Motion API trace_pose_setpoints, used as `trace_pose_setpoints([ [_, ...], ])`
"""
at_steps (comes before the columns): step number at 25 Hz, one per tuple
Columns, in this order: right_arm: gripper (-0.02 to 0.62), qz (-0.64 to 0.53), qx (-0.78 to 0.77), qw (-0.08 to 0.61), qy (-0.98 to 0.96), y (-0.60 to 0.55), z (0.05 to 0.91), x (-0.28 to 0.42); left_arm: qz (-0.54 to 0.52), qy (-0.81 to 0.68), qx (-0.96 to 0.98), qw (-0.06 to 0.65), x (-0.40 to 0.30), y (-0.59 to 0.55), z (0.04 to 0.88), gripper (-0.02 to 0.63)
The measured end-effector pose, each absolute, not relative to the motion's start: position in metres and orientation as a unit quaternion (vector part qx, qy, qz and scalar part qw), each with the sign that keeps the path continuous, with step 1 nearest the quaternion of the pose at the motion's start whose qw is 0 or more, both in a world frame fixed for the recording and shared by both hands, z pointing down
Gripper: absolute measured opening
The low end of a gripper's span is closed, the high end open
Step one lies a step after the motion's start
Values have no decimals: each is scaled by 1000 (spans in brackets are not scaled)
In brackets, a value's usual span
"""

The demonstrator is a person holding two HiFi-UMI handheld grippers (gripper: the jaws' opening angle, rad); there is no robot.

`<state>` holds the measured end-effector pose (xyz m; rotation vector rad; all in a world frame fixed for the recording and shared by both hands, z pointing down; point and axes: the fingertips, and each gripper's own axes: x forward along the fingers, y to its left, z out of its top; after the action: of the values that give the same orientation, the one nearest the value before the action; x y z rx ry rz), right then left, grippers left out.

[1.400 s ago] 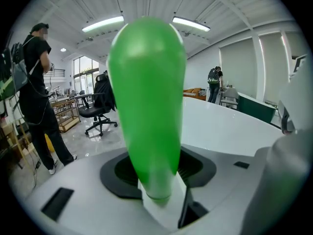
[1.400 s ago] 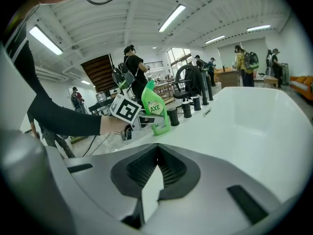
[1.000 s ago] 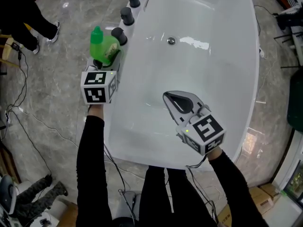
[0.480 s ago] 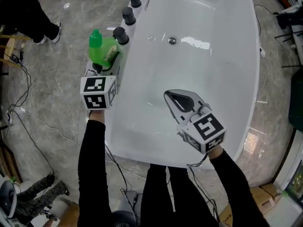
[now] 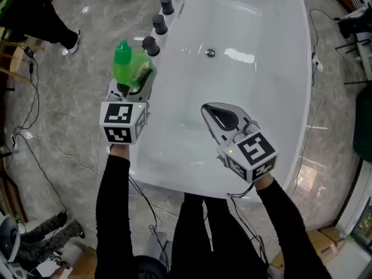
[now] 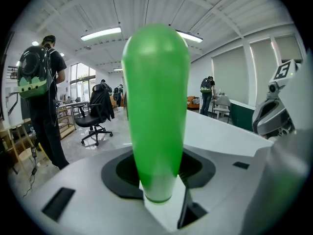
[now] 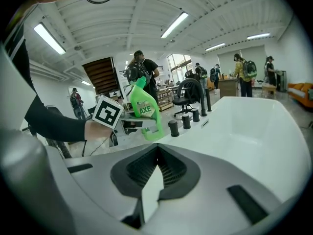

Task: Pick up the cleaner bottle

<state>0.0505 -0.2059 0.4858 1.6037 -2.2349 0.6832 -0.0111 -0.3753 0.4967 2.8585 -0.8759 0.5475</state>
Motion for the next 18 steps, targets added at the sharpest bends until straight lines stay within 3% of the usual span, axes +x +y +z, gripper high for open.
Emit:
trace_pose_setpoints([
  [18,2,225,603,139,-753,-134,427,82,176,-216,960,38,8,-259,433,193],
])
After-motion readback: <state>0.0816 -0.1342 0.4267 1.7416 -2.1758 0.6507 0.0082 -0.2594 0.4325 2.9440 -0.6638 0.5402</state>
